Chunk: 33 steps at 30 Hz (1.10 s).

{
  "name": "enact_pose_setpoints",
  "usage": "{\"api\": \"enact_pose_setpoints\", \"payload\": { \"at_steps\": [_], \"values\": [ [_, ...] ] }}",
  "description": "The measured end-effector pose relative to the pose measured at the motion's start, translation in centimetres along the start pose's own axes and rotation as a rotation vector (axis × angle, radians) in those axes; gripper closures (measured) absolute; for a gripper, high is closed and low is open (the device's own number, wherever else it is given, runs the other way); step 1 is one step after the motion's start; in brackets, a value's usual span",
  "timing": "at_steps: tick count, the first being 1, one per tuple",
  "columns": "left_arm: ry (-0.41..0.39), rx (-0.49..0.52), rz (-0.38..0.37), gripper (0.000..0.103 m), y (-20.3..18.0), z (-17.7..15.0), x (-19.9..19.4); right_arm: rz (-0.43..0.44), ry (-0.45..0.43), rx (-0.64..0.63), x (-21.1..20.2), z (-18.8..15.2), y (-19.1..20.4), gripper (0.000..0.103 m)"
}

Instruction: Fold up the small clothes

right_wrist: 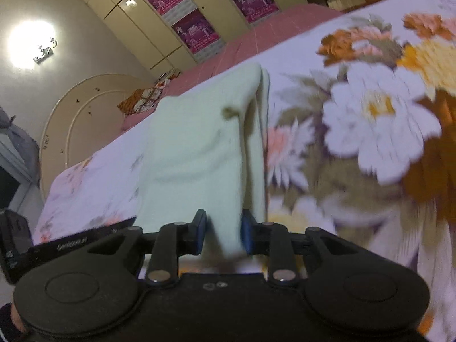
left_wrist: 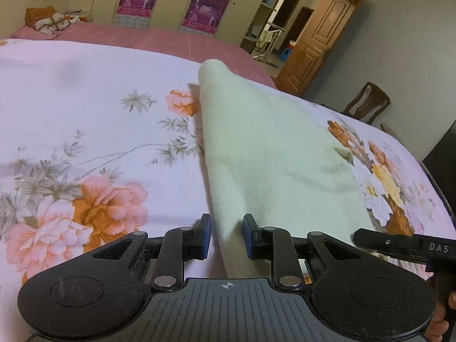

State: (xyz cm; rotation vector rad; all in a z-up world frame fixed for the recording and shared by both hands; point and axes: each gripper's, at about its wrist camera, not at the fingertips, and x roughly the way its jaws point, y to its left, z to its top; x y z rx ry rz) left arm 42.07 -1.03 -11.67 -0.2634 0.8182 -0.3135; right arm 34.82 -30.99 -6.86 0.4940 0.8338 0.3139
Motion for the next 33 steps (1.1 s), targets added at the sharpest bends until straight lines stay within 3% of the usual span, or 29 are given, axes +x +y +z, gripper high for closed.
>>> {"api": "enact_pose_setpoints", "payload": {
  "at_steps": [2,4,6,8,12,13,17,18,20,21,22,24,26,28,29,31,33],
  "values": [
    [0.004,0.038,0.017,0.080,-0.3,0.0,-0.1,-0.009,0.003,-0.018,0.0,0.0,0.2,0.090],
    [-0.002,0.114,0.055,0.077,-1.1,-0.2,-0.3,-0.061,0.012,-0.095,0.2,-0.1,1.1,0.093],
    [-0.023,0.211,0.122,0.064,-2.2,-0.9,-0.6,-0.103,0.024,-0.132,0.3,-0.1,1.7,0.093],
    [-0.032,0.247,0.137,0.064,-2.5,-1.2,-1.1,-0.138,0.031,-0.144,0.3,-0.4,1.7,0.094],
    [-0.092,0.196,0.078,0.064,-2.3,-0.6,-4.0,-0.219,0.041,-0.200,0.0,-0.4,3.0,0.092],
    [-0.098,0.186,0.063,0.064,-2.4,-0.6,-4.4,-0.245,0.012,-0.219,-0.7,-0.3,3.7,0.086],
    [-0.021,0.183,0.075,0.064,-3.3,-1.4,-2.5,-0.191,-0.066,-0.334,-1.8,-0.2,6.7,0.086],
    [0.007,0.179,0.088,0.064,-3.4,-1.8,-1.7,-0.187,-0.051,-0.357,-1.2,-0.4,7.2,0.086],
    [-0.013,0.187,0.097,0.063,-3.6,-2.5,-1.8,-0.221,0.006,-0.403,0.4,-1.1,7.2,0.086],
    [-0.008,0.193,0.097,0.063,-3.6,-2.4,-2.0,-0.268,0.073,-0.411,1.5,-1.6,6.5,0.086],
    [-0.004,0.196,0.093,0.063,-3.6,-2.2,-2.4,-0.269,0.068,-0.430,1.6,-2.1,6.0,0.087],
    [-0.052,0.201,0.090,0.063,-3.3,-1.6,-3.4,-0.270,0.077,-0.426,0.9,-1.8,6.0,0.087],
    [-0.108,0.194,0.088,0.062,-2.9,-0.2,-3.8,-0.257,-0.014,-0.436,-0.6,-1.0,6.7,0.084],
    [-0.137,0.173,0.096,0.039,-2.7,1.7,-3.2,-0.233,-0.105,-0.434,-1.2,0.4,7.0,0.084],
    [-0.152,0.174,0.094,0.020,-2.8,2.6,-2.8,-0.248,-0.132,-0.427,-0.8,1.3,7.2,0.084],
    [-0.194,0.211,0.101,0.018,-3.4,4.5,-1.6,-0.262,-0.158,-0.415,0.5,2.9,7.0,0.083],
    [-0.171,0.219,0.107,0.018,-3.6,6.1,0.2,-0.288,-0.162,-0.417,2.5,4.3,6.8,0.083]
  ]
}}
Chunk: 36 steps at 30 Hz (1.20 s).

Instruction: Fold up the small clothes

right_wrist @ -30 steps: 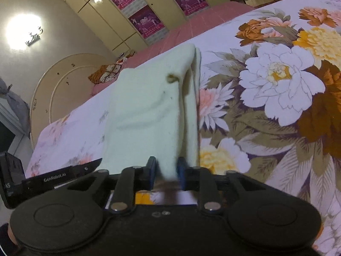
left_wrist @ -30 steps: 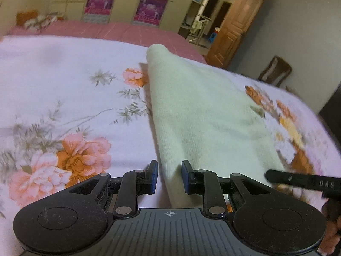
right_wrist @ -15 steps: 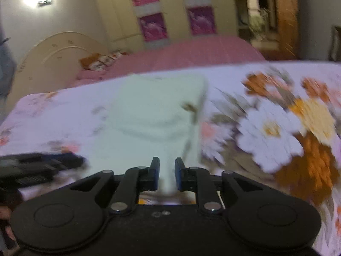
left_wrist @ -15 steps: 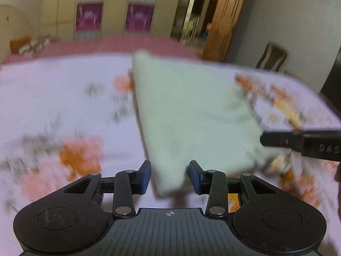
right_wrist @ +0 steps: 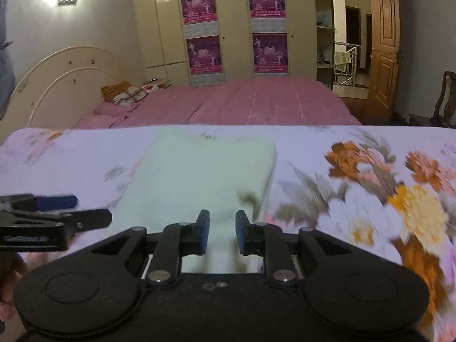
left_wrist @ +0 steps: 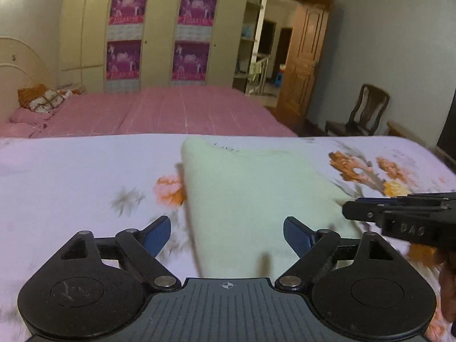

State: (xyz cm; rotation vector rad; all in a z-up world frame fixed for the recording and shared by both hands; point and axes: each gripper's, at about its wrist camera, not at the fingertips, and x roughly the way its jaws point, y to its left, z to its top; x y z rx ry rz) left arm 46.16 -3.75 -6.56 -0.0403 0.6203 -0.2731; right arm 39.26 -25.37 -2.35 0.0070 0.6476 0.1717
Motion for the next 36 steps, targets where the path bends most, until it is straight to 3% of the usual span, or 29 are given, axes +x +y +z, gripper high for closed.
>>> {"api": "enact_pose_setpoints", "payload": {
  "at_steps": [3,6,7,10,19,24,30,32,34,36],
  "values": [
    [0.032,-0.013,0.012,0.018,-0.1,0.9,2.8,-0.017,-0.007,-0.001,2.2,0.9,0.1,0.083],
    [0.142,-0.027,0.024,0.018,0.1,0.3,5.8,-0.069,0.041,-0.048,4.4,0.5,0.2,0.077],
    [0.140,-0.045,0.019,0.017,0.2,-0.2,5.8,-0.096,0.086,-0.070,5.3,0.1,0.1,0.074],
    [0.137,-0.065,0.022,0.014,0.4,-0.7,5.8,-0.097,0.089,-0.047,5.3,-0.3,-0.6,0.062],
    [0.139,-0.045,0.032,0.014,0.6,0.0,5.2,-0.059,0.093,0.022,5.3,-0.3,-1.6,0.058],
    [0.109,-0.052,0.014,0.014,1.0,0.5,3.6,-0.031,0.019,0.073,2.3,0.2,-2.9,0.046],
    [0.179,-0.103,-0.020,0.014,1.7,-0.5,4.8,0.074,0.149,0.273,5.5,-1.5,-5.7,0.043],
    [0.169,-0.078,-0.013,0.014,1.7,-0.5,4.4,0.084,0.153,0.340,5.2,-1.5,-6.4,0.042],
    [0.164,-0.069,-0.014,0.014,1.9,-0.5,4.2,0.053,0.118,0.304,3.9,-1.0,-5.8,0.043],
    [0.160,-0.091,-0.032,0.014,2.4,-0.4,4.2,0.079,0.097,0.300,3.5,-0.9,-5.7,0.044]
  ]
}}
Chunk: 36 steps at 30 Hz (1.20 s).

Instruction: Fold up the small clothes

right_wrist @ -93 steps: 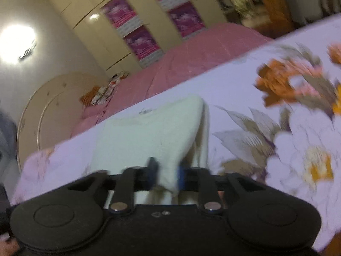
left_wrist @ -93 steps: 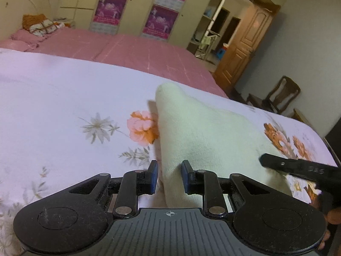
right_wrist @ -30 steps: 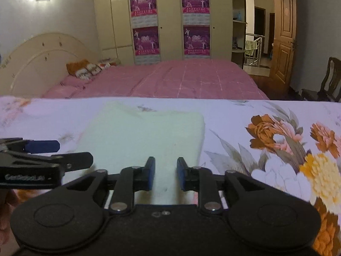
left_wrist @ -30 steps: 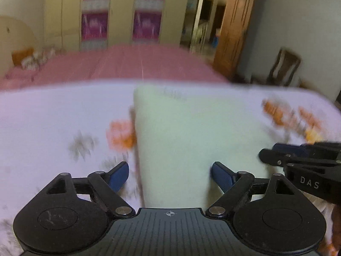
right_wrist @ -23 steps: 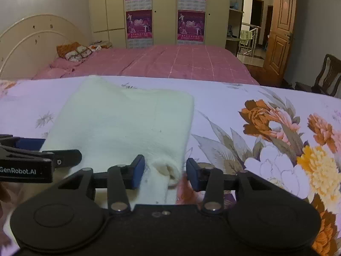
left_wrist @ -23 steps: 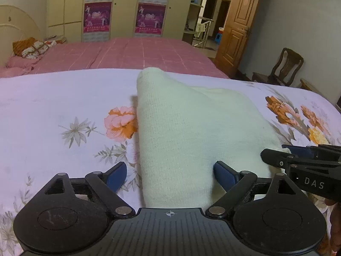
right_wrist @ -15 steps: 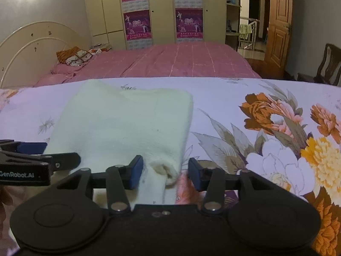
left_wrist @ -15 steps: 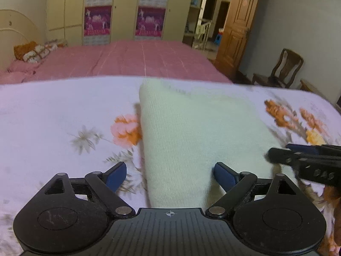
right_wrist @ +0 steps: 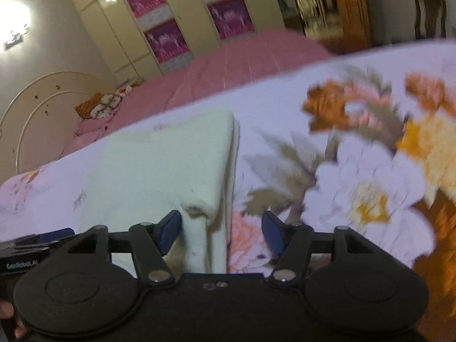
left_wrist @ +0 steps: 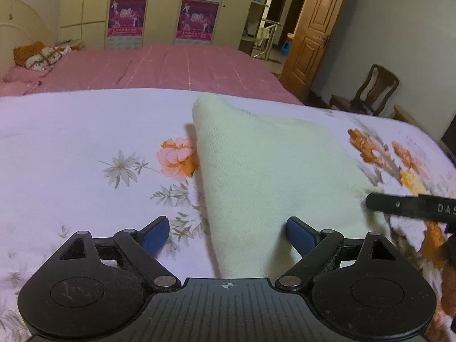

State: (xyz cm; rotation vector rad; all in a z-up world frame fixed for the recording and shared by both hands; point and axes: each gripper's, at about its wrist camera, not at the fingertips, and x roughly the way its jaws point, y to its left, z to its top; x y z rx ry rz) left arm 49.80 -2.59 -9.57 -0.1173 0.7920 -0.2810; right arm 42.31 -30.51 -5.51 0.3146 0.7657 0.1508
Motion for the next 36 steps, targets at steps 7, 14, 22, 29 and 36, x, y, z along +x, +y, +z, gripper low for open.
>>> {"api": "enact_pose_setpoints", "payload": {
  "at_steps": [7,14,22,29,36],
  "values": [
    [0.081,-0.235,-0.236,0.028,2.9,0.1,2.1,0.162,0.078,0.148,1.9,-0.2,-3.2,0.042],
    [0.085,-0.278,-0.275,0.028,3.2,0.2,3.6,0.234,0.100,0.114,2.8,0.3,-3.4,0.047],
    [0.091,-0.254,-0.284,0.028,3.9,0.5,3.2,0.231,0.074,0.064,2.3,0.0,-2.0,0.057],
    [0.082,-0.288,-0.324,0.028,3.8,0.3,4.0,0.318,0.101,0.213,4.3,0.4,-2.9,0.039],
    [0.080,-0.170,-0.221,0.043,0.6,0.8,4.6,0.134,0.060,0.004,4.8,0.4,0.9,0.061]
  ]
}}
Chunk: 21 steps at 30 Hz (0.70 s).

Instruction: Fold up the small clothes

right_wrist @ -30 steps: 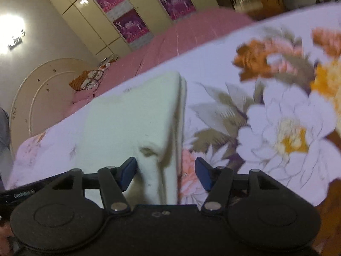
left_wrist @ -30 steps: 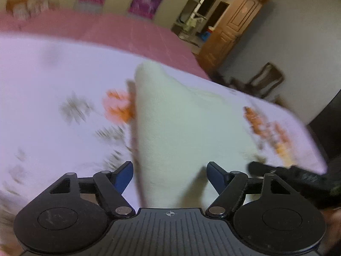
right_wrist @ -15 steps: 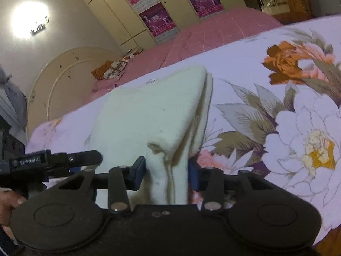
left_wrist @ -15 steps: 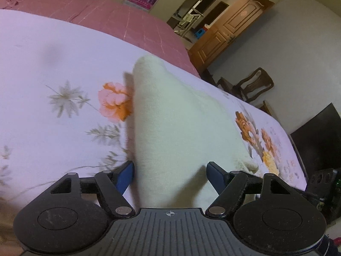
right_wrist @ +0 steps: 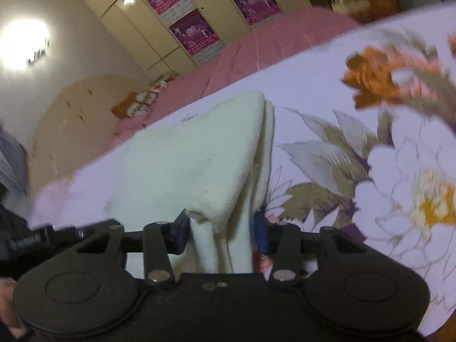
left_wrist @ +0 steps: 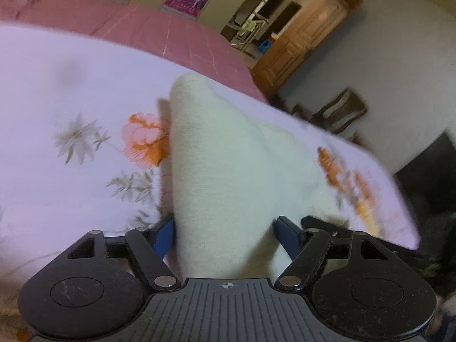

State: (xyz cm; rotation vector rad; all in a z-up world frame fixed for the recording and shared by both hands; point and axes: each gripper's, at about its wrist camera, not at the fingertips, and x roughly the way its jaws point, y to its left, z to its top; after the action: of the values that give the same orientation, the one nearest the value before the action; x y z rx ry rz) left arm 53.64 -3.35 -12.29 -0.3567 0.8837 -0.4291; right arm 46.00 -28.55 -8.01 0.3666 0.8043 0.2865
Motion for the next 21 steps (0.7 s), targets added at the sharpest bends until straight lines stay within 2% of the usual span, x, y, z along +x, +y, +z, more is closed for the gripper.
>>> {"api": "enact_pose_setpoints", "payload": {
  "at_steps": [3,6,8,14,21],
  "values": [
    [-0.021,0.102,0.065,0.058,-2.3,0.2,-0.1,-0.063,-0.019,-0.073,0.0,-0.3,1.7,0.065],
    [-0.058,0.240,0.169,0.065,-5.2,-0.1,-0.6,-0.119,-0.029,-0.118,0.0,-0.4,3.1,0.070],
    [-0.075,0.293,0.210,0.069,-6.5,-0.1,-0.8,-0.164,-0.040,-0.182,-0.4,-0.7,4.4,0.073],
    [-0.107,0.330,0.203,0.073,-7.6,1.0,-3.7,-0.206,-0.072,-0.254,-2.4,-0.6,6.1,0.075],
    [-0.162,0.361,0.234,0.073,-8.2,1.2,-7.9,-0.180,-0.105,-0.285,-4.1,0.2,8.2,0.075]
  ]
}}
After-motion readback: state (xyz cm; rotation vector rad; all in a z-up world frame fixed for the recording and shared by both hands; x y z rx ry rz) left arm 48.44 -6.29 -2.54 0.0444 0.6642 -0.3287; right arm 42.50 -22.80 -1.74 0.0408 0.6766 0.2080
